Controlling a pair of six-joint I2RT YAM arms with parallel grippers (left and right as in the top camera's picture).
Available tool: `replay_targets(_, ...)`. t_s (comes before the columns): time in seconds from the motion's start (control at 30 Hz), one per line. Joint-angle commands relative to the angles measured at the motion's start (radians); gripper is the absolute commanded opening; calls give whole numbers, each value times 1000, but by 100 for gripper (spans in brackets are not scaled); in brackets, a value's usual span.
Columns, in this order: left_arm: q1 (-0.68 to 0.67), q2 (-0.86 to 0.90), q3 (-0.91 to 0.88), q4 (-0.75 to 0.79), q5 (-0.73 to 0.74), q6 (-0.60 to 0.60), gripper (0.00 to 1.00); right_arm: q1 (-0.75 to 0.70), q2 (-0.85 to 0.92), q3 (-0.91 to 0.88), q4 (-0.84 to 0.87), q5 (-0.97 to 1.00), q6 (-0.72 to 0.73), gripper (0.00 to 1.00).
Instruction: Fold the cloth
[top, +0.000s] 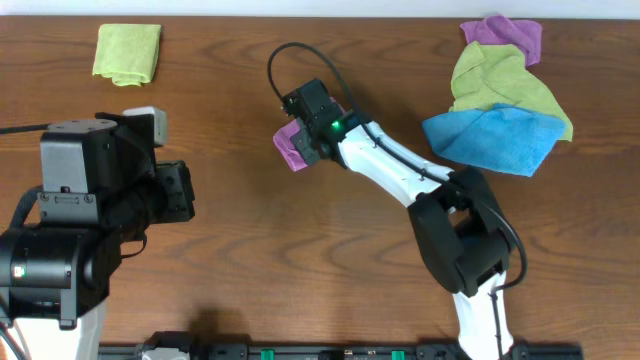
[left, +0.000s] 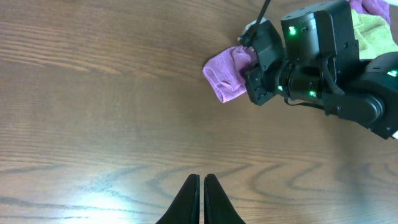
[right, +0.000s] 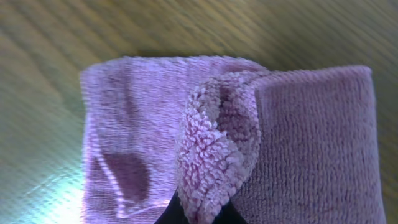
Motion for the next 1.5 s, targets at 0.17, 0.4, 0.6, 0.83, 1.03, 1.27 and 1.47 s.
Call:
replay_targets(0.17, 4, -2, 10, -5, -11, 25, 6, 92, 4, 3, 13, -136, -31, 43)
replay_targets(0.4, 4, -2, 9, -6, -48, 32, 5, 128, 0, 19, 3, -129, -24, 49)
replay_targets(0.6, 5, -2, 9, 38, -106, 27, 6, 109, -36, 174, -117, -67, -25, 57)
replay_targets(0.83, 5, 11, -40, 95, -96, -26, 13, 36, -78, 332, -310, 73, -49, 1)
replay_targets(1.03, 4, 42, -349, 327, 104, -124, 20, -135, -63, 314, -352, 25, 37, 2)
replay_targets(1.27, 4, 182, -668, 791, 307, -225, 73, -236, 6, 311, -357, -114, 48, 1)
replay_targets(1.47, -9, 423, -699, 1056, 426, -255, 88, -238, 82, 311, -347, -121, 56, 1)
